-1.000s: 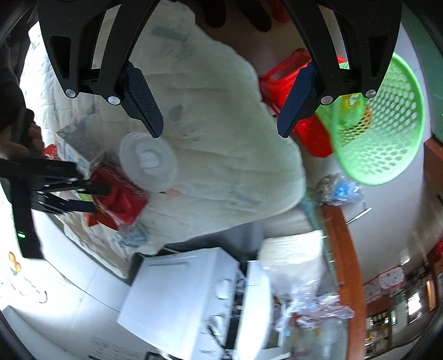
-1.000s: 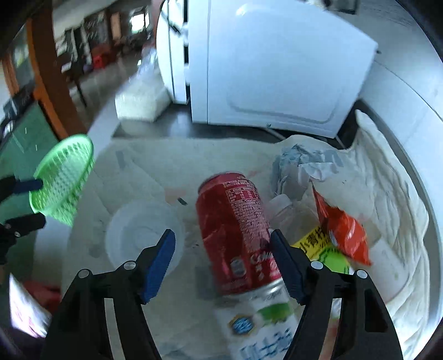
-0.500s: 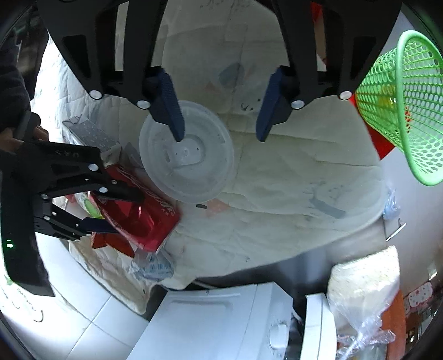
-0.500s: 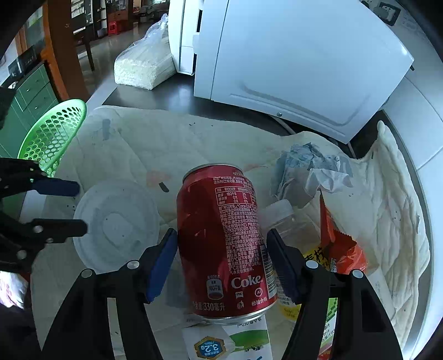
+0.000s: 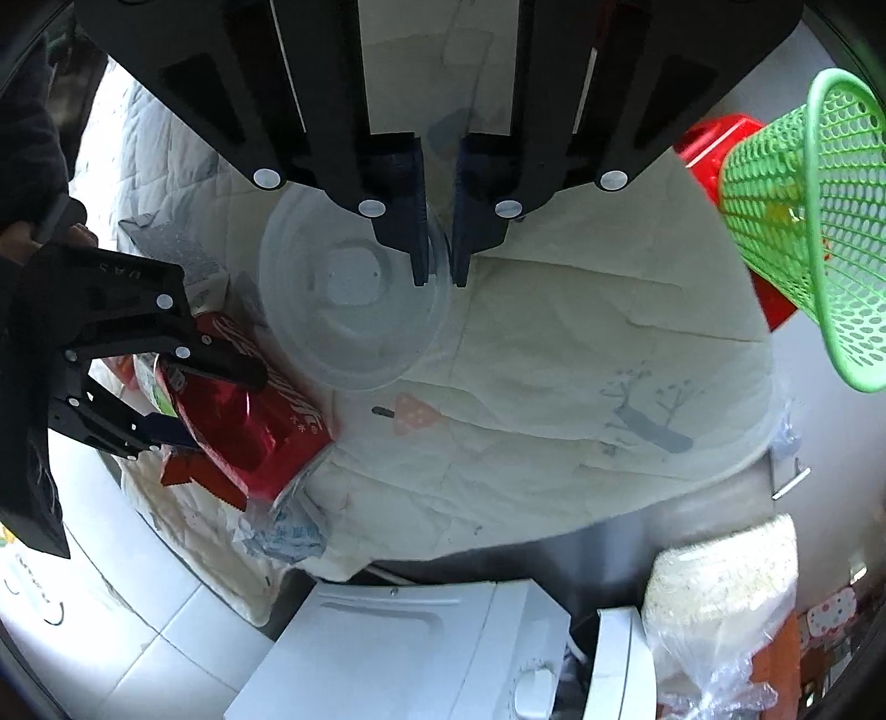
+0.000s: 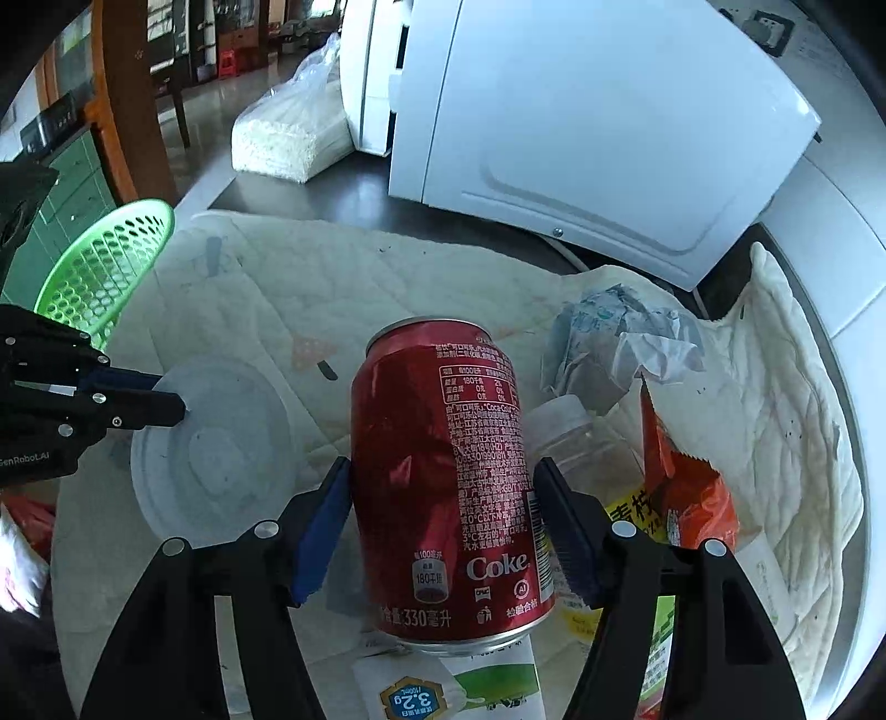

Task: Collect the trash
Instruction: 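Grasp the clear lid with the left tool while the right tool carries the Coke can to the basket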

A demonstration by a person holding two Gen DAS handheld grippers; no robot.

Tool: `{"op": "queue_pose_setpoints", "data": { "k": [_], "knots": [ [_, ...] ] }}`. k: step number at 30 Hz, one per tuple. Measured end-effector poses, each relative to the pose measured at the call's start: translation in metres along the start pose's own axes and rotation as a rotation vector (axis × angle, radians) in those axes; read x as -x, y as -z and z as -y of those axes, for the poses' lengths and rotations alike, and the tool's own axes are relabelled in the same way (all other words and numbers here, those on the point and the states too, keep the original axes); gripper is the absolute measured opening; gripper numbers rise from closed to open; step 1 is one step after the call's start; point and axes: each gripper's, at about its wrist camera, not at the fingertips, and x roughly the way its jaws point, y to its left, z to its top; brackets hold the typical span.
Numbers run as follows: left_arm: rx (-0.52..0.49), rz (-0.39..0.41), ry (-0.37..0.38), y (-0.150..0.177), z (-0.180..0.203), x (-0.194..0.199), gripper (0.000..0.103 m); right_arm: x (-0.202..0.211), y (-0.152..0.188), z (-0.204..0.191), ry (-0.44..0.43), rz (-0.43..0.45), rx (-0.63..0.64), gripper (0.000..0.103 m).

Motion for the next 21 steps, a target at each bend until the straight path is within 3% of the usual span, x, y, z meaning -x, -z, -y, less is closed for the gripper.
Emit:
{"op": "queue_pose_setpoints", "data": {
  "k": [13,21],
  "knots": [
    [0.044,0.094,-0.003,0.009,-0.020,0.052,0.004,0.035,-0.007,-0.014,-0.073,0.102,-0.091,0.064],
    [0.107,0.179,-0.049,0.020,-0.060,0.106,0.004,0.049,-0.025,-0.049,-0.135,0.145,-0.083,0.064]
  ]
}}
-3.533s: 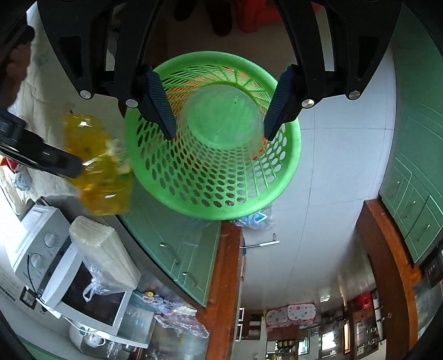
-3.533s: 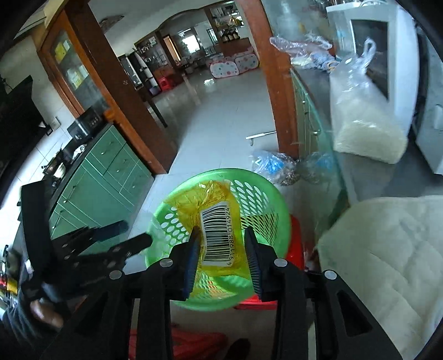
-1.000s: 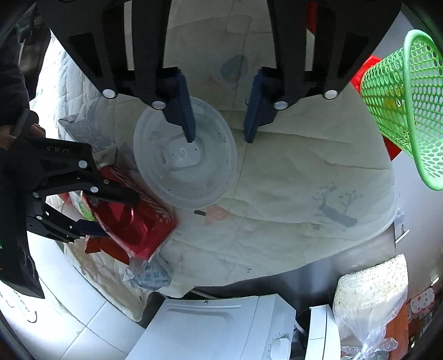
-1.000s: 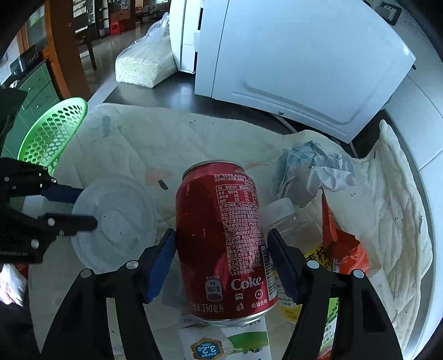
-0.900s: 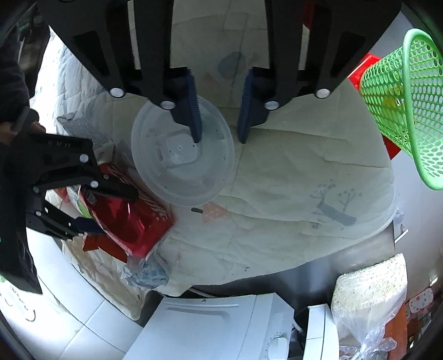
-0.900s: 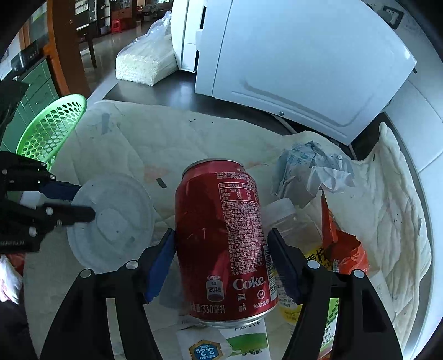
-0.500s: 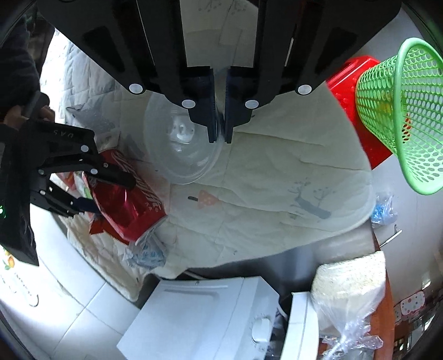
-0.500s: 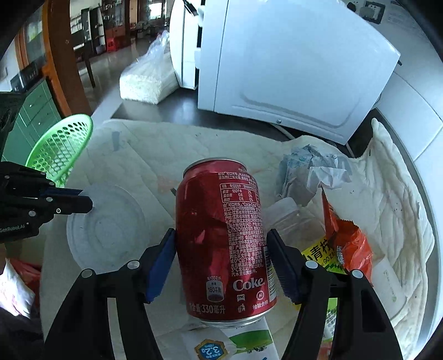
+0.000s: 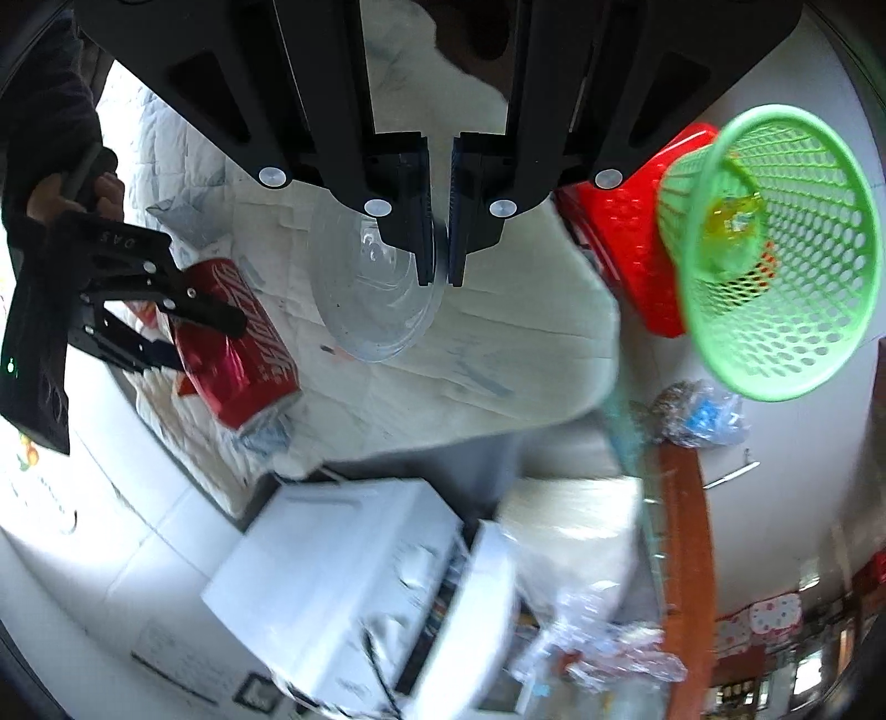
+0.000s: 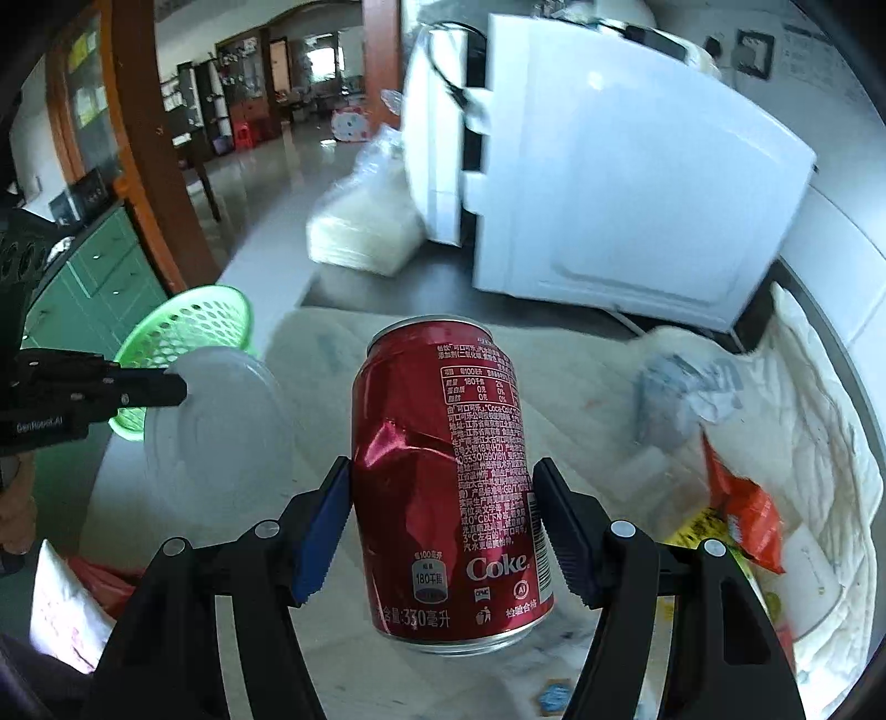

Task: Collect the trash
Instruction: 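Grasp the clear lid with the left tool while the right tool carries the Coke can to the basket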

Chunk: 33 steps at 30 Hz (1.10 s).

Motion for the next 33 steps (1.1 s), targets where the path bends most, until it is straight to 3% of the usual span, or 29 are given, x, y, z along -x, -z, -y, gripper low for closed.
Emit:
{"op": "queue_pose_setpoints", "data": {
  "k": [11,17,22,29,33],
  "knots": [
    [0.167,0.106,-0.221,0.007,-0.127,0.077,0.004,-0.026,-0.045,-0.112,-0.172,0.034,0.067,0.064],
    [0.283,0.079,-0.315,0.020,-0.205,0.074,0.004,-0.050,-0.067,-0.174,-0.259,0.031,0.096,0.064],
    [0.355,0.023,-0.330,0.033,-0.249,0.061,0.007,-0.079,-0.084,-0.216,-0.305,0.011,0.110,0.064],
    [0.419,-0.019,-0.332,0.051,-0.280,0.057,0.042,-0.125,-0.104,-0.248,-0.330,-0.028,0.099,0.064],
    [0.441,-0.012,-0.328,0.056,-0.291,0.063,0.049,-0.149,-0.109,-0.264,-0.346,-0.062,0.086,0.065]
  ]
}}
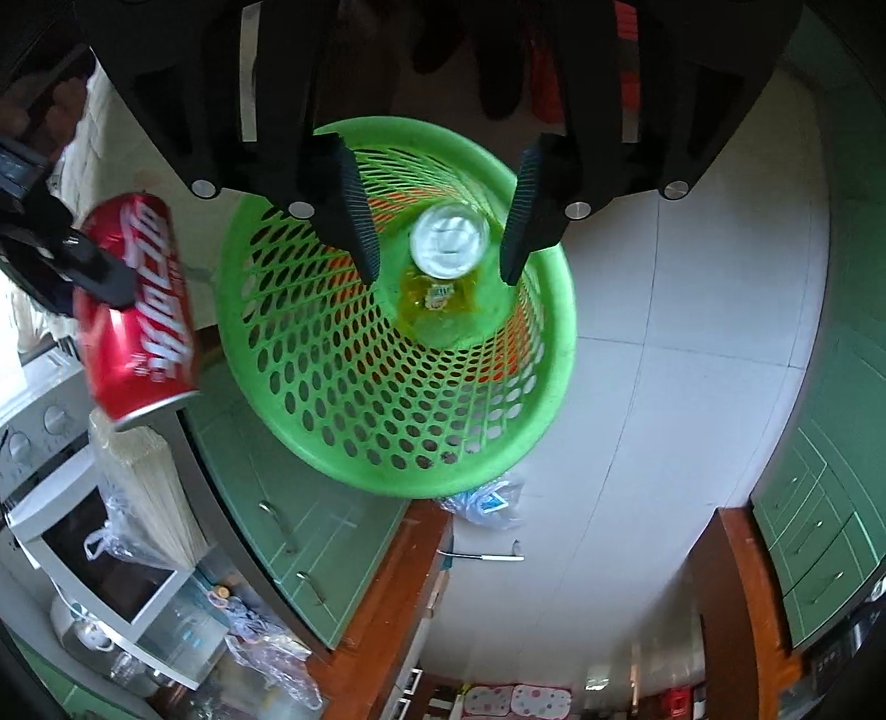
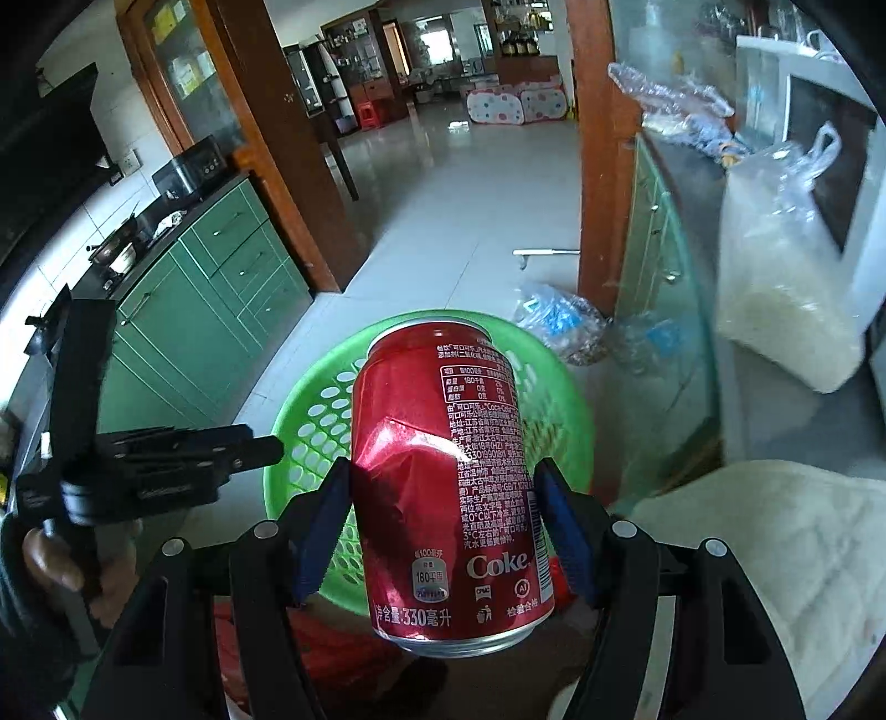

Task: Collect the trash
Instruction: 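Grasp the clear lid with the left tool while the right tool carries the Coke can to the basket, then release the lid and can into the basket and return to the cloth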

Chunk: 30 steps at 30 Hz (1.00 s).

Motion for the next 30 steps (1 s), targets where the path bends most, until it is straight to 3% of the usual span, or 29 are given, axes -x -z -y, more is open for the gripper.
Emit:
{"op": "queue_pose_setpoints", "data": {
  "k": [6,9,11,21,30],
  "knots": [
    [0.007,0.024,0.000,0.000,-0.004,0.012,0.055,-0.016,-0.003,-0.007,-0.004,-0.018,-0.009,0.065],
    [0.007,0.038,-0.002,0.002,-0.002,0.019,0.060,-0.011,-0.001,-0.011,0.003,-0.006,-0.002,0.074],
    [0.002,0.046,-0.003,0.003,-0.001,0.024,0.061,-0.007,0.000,-0.012,0.015,0.005,0.007,0.074],
    [-0.054,0.086,0.021,0.013,0.039,0.046,0.069,0.066,0.031,0.004,0.025,0.093,-0.029,0.076],
    [-0.161,0.089,0.091,0.031,0.106,0.057,0.069,0.151,0.092,0.044,0.103,0.161,-0.146,0.079]
  ]
}}
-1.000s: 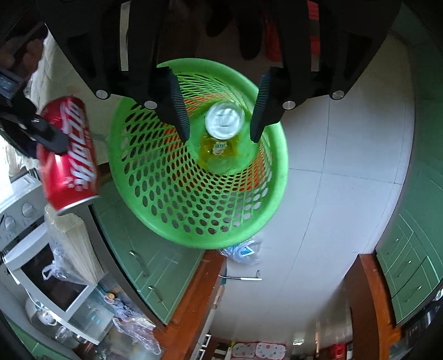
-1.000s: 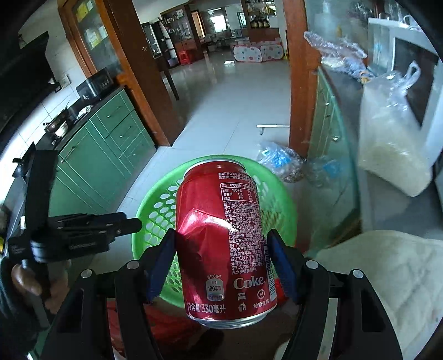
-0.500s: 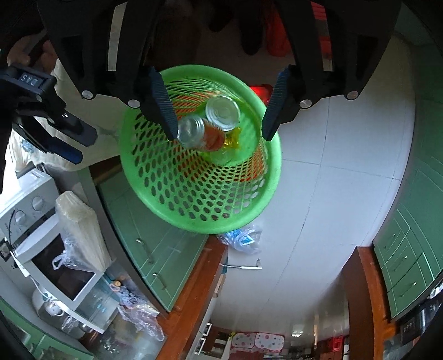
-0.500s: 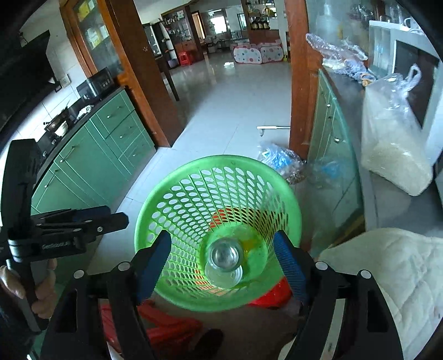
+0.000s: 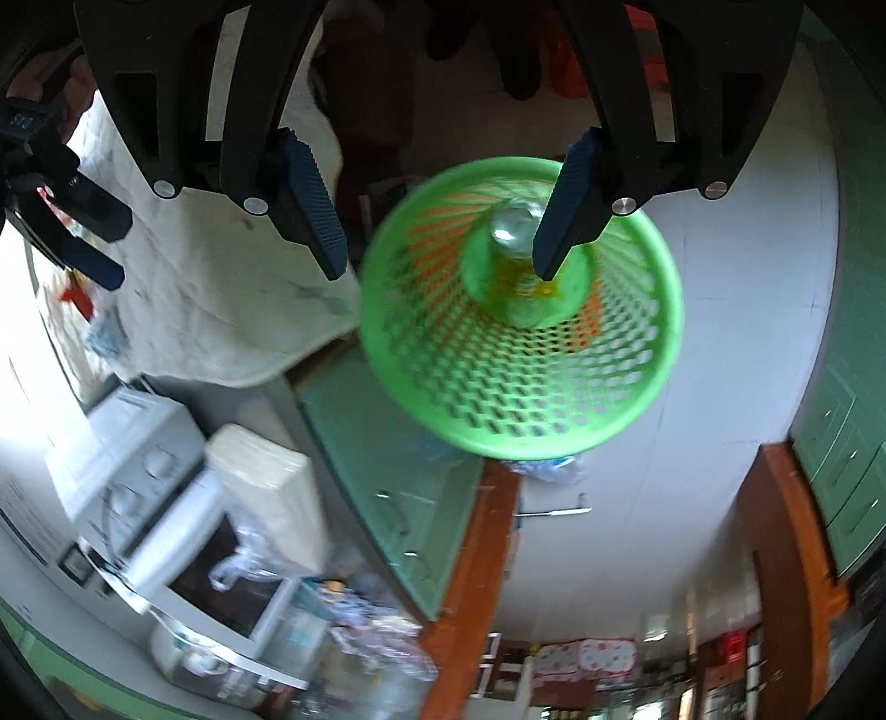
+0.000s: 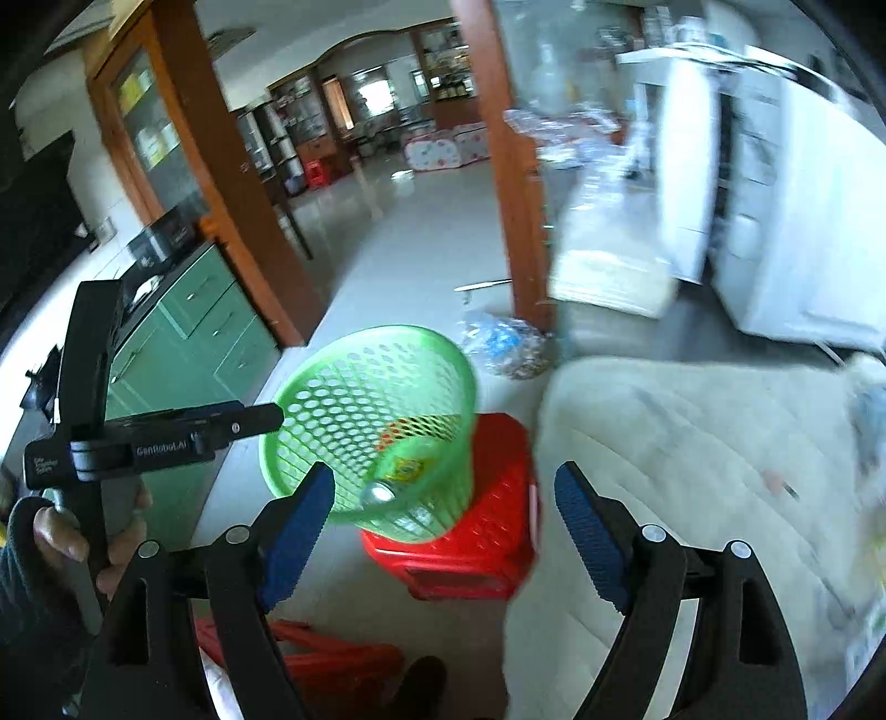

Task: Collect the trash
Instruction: 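Release the lid and can into the basket and return to the cloth, then grasp the white milk carton with the left tool while the right tool grasps the red paper cup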

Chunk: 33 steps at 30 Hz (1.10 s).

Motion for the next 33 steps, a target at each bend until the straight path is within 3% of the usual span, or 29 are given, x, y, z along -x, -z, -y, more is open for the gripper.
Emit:
{"op": "queue_pose_setpoints", "data": {
  "k": [17,27,33],
  "knots": [
    [-0.201,-0.049,0.129,0.027,0.145,-0.007,0.076,0.136,0.087,0.145,0.310,0.039,-0.167,0.080],
    [-0.352,-0.099,0.186,0.052,0.223,-0.011,0.077,0.195,0.108,0.253,0.519,-0.060,-0.218,0.080],
    [-0.434,-0.132,0.220,0.066,0.264,-0.014,0.078,0.199,0.109,0.297,0.546,-0.182,-0.220,0.080]
  ]
}}
